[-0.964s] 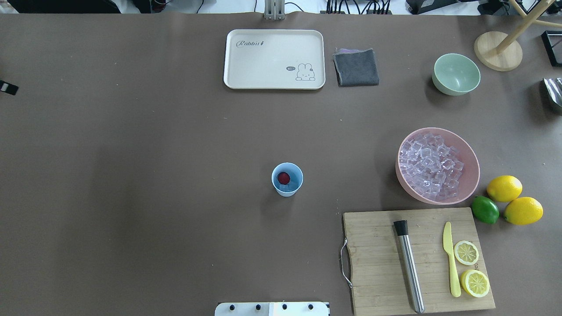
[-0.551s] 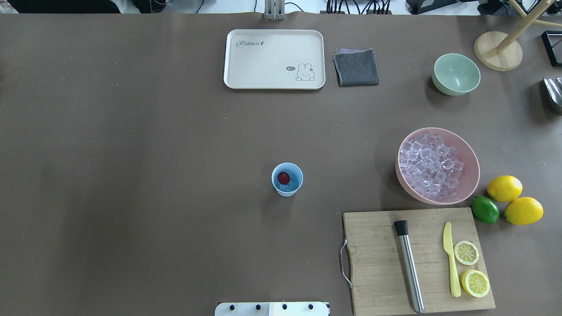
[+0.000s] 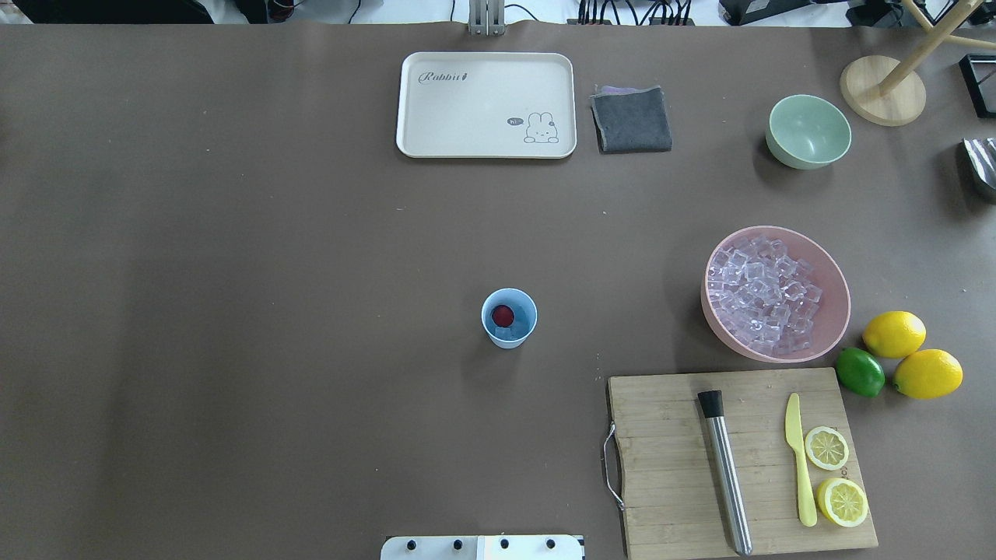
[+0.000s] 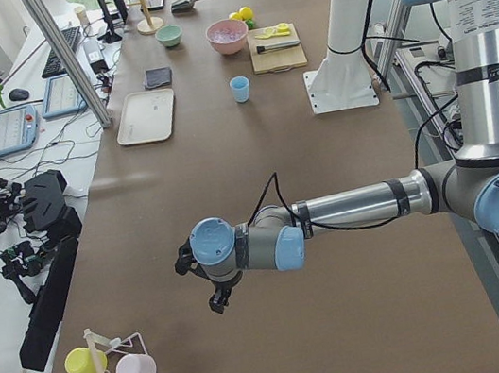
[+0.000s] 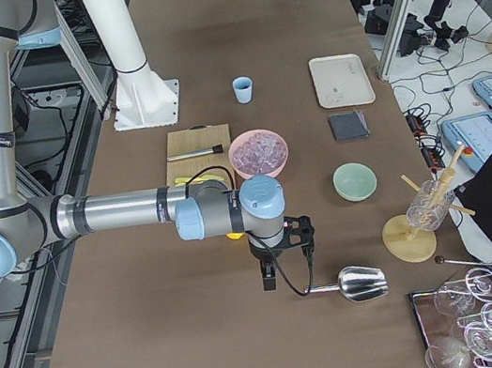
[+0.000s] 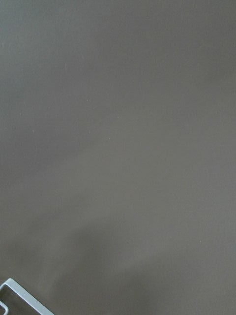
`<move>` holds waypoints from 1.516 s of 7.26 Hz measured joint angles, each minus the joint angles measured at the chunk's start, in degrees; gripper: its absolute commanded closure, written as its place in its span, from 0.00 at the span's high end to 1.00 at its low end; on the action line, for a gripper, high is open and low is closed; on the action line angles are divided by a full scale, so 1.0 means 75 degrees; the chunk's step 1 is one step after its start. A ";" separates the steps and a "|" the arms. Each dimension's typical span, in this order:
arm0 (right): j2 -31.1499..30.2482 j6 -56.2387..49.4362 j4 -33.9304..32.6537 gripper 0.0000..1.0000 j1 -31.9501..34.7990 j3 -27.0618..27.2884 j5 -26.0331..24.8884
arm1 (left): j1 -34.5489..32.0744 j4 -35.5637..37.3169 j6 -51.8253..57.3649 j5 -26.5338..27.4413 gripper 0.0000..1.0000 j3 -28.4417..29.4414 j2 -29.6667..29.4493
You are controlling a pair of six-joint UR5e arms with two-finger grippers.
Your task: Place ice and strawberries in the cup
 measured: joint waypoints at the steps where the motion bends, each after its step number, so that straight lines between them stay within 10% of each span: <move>1: 0.0018 0.0007 0.0001 1.00 0.0023 -0.0003 -0.0002 | -0.0020 0.0044 -0.0005 0.0131 0.98 0.0082 0.0001; 11: 0.0083 0.0001 0.0014 1.00 0.0036 -0.0005 0.0013 | -0.0042 0.1024 -0.0016 0.1203 0.98 -0.0136 -0.0084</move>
